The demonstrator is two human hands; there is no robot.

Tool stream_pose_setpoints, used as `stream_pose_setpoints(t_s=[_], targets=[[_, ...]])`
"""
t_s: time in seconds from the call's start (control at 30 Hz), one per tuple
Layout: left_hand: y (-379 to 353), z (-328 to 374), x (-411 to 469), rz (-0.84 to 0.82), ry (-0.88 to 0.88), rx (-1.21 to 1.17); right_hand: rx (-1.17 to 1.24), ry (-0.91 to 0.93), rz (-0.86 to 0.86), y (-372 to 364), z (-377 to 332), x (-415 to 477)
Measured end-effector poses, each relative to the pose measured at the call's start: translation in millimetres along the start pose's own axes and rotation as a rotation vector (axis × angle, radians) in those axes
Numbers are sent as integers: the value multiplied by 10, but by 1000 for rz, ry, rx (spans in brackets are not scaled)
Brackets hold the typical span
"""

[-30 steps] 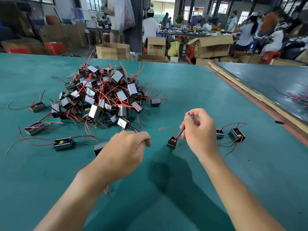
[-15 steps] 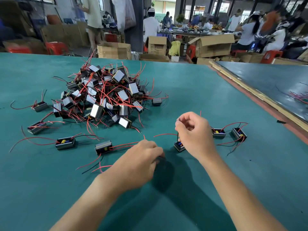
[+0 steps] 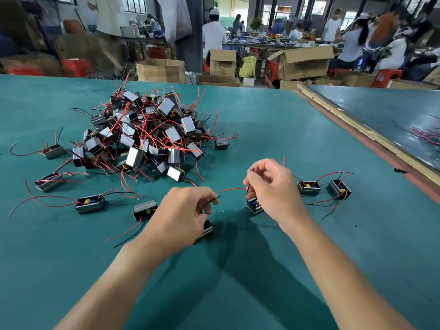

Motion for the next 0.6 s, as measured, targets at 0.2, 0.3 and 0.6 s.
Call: stream_pose_setpoints(t_s=[0.2,0.3,0.6], targets=[[49,-153,21,29,95,5,-9,22,-29,-16,0,-17],[79,-217,37,80,167,-137,-17,32,-41,-38,-19,-31],[119,-235,63,171,176,-240,74,-28,-74,-87,-2,-31]])
Point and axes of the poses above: each hand's wrist, its own x-axis towards the middle knuckle, its own y-axis out of the back of the hand, z = x × y, the point moved 7 cm from there along x, towards the middle knuckle, and after that the axes turned 9 degrees about -x, right-handed, at the moved point
